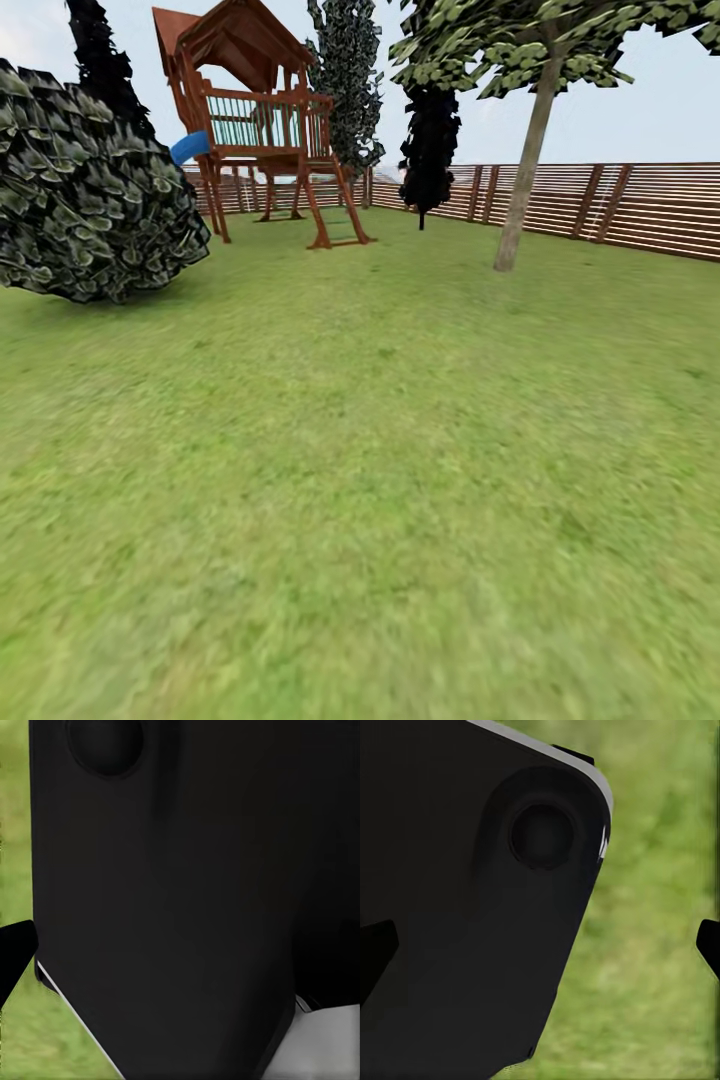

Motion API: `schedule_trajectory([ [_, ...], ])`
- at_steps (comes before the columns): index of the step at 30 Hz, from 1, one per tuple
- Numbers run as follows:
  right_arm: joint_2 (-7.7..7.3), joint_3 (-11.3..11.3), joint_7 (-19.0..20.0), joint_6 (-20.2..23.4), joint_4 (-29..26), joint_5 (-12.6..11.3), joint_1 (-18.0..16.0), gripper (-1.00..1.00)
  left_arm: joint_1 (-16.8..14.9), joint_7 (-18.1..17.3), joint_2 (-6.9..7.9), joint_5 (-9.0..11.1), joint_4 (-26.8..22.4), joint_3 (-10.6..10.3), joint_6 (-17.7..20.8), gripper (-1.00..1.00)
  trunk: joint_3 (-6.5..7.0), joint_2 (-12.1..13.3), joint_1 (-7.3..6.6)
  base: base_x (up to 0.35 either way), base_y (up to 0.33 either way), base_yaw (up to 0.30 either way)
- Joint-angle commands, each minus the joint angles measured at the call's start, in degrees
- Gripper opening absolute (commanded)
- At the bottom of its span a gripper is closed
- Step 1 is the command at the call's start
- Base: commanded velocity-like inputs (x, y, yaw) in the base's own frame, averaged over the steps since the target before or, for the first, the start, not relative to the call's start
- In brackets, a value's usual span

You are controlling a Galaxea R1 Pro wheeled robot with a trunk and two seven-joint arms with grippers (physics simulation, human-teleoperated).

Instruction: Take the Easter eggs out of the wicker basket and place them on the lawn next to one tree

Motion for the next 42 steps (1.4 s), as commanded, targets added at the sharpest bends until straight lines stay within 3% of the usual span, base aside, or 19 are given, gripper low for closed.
schedule_trajectory([
  [1, -0.02, 0.3, 0.0, -0.2, 0.0, 0.1, 0.0, 1.00, 0.0, 0.0, -0.02, 0.4, 0.0, 0.3, -0.1, 1.00, -0.05, 0.0, 0.03, 0.339, 0.000, 0.000],
  [42, -0.02, 0.3, 0.0, -0.2, 0.0, 0.0, 0.0, 1.00, 0.0, 0.0, -0.02, 0.4, 0.0, 0.3, -0.1, 1.00, -0.05, 0.0, 0.03, 0.339, 0.000, 0.000],
])
